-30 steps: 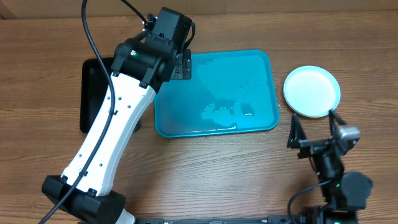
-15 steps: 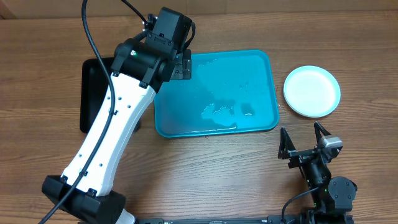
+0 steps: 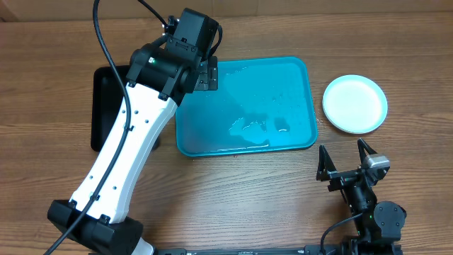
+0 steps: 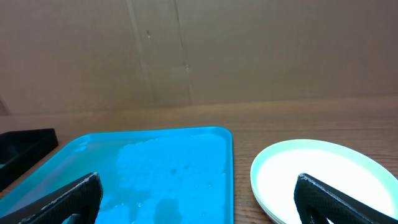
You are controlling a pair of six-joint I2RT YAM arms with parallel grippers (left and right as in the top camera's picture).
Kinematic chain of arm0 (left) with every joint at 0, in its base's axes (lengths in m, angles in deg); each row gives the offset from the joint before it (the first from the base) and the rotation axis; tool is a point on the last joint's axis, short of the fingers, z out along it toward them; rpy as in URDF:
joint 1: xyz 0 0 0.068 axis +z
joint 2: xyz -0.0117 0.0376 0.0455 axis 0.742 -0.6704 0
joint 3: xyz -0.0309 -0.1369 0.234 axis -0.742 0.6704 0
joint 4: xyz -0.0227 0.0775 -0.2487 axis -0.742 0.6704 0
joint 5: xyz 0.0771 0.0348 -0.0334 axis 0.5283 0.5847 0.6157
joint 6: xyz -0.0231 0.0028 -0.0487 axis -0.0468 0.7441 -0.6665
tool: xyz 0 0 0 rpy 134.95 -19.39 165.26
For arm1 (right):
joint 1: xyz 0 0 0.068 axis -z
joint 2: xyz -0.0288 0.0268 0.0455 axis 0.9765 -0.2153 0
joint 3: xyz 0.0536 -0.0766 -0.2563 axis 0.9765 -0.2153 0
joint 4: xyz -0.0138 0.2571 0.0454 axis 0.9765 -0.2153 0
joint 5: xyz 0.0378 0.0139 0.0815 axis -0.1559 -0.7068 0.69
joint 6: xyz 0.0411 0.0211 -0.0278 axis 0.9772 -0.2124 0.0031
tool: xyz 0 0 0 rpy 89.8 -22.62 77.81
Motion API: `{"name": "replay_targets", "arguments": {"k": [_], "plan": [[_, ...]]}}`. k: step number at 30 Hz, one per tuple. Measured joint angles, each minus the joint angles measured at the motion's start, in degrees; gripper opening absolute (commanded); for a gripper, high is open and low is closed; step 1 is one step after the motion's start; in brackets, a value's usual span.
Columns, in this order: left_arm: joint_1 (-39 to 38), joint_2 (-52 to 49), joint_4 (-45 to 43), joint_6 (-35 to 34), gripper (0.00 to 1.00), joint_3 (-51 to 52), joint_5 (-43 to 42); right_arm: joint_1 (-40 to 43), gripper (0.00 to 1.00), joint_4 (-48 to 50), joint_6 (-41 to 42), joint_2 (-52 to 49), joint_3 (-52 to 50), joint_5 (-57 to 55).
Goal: Clean dirty plates on tray and stack at the side
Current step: 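Lower the sponge into the black tray and open left gripper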
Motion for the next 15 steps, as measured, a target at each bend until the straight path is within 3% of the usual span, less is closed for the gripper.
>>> {"name": "replay_targets", "arguments": {"k": [15], "plan": [[0.0, 0.0, -0.5, 0.0, 1.00, 0.0, 0.0, 0.0, 1.00, 0.0, 0.0, 0.0, 0.0, 0.0]]}}
